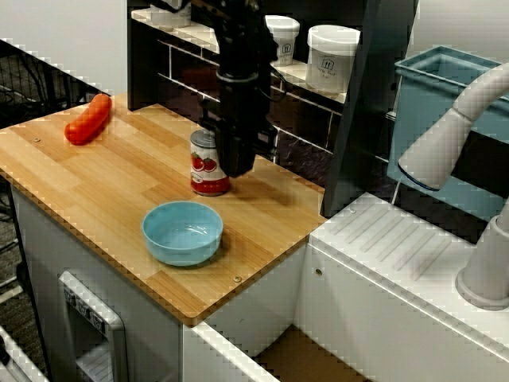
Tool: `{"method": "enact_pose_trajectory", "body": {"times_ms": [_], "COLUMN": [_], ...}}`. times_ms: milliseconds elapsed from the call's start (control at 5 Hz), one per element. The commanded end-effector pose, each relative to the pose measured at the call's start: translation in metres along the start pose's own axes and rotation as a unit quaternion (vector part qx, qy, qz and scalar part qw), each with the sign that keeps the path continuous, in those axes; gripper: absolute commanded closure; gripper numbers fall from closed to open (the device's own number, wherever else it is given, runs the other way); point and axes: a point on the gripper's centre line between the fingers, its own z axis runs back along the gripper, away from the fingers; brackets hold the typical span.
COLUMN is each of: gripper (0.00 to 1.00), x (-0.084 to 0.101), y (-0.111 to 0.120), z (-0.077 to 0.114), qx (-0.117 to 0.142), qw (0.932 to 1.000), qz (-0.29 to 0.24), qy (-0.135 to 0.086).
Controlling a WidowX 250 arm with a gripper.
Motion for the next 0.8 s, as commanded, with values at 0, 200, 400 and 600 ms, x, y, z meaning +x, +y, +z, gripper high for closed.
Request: {"method": "enact_pose_trajectory", "body": {"times_ms": [0,200,400,600], "gripper": [1.00,1.00,1.00,1.00], "x": [0.001,0.005,0.007,0.007], "y": [0.027,0.043,0.057,0.073], "z": [0.031,0.031,0.032,0.036], "qx": [-0.011,-0.009,-0.009,-0.013], "qw": [0.9989,0.9983,0.9979,0.9971], "qz": [0.022,0.035,0.046,0.057], "qy": [-0.041,-0.045,-0.044,-0.050]}}
